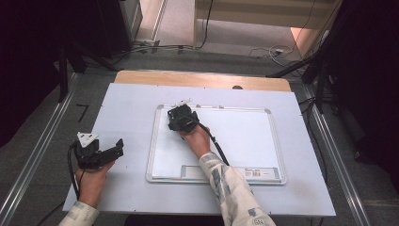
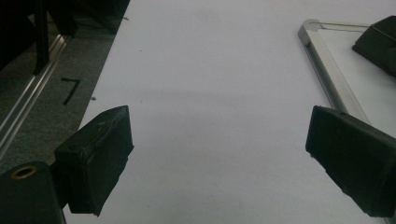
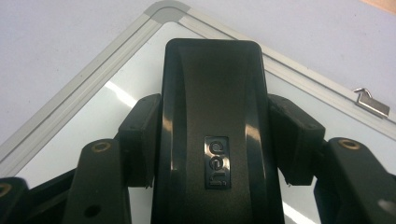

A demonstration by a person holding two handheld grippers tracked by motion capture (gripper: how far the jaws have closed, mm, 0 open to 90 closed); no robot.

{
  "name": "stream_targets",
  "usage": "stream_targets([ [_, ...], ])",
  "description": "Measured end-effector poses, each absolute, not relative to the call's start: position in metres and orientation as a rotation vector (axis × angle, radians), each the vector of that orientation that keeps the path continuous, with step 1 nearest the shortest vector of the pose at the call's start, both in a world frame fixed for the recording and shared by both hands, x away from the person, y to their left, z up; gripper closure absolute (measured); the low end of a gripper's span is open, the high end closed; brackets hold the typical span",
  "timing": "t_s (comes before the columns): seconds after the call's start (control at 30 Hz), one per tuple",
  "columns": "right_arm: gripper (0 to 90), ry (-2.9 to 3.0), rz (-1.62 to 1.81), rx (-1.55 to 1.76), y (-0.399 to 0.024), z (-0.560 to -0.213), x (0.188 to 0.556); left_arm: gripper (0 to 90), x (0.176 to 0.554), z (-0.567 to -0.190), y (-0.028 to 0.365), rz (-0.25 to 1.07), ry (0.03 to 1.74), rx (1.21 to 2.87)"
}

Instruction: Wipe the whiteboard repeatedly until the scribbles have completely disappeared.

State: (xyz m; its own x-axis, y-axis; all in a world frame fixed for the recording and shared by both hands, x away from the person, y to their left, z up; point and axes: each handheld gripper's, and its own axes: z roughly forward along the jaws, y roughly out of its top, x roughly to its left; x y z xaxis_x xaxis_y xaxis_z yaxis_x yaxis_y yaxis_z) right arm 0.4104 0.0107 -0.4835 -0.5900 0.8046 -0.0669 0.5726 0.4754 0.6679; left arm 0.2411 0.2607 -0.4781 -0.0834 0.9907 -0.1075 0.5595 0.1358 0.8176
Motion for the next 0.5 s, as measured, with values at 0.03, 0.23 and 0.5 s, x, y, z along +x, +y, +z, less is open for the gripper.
stream_targets([
  [0.03,38.7,2.354,0.853,1.163,0.008,-0.483,0.411,7.8,0.241,-0.478,0.261,0.804,1.730,1.504],
  [0.23,38.7,2.335,0.816,1.225,-0.010,-0.481,0.419,7.8,0.240,-0.478,0.262,0.807,1.736,1.501],
  [0.5,38.6,2.377,0.807,1.189,0.000,-0.480,0.410,7.8,0.242,-0.478,0.259,0.811,1.733,1.508],
])
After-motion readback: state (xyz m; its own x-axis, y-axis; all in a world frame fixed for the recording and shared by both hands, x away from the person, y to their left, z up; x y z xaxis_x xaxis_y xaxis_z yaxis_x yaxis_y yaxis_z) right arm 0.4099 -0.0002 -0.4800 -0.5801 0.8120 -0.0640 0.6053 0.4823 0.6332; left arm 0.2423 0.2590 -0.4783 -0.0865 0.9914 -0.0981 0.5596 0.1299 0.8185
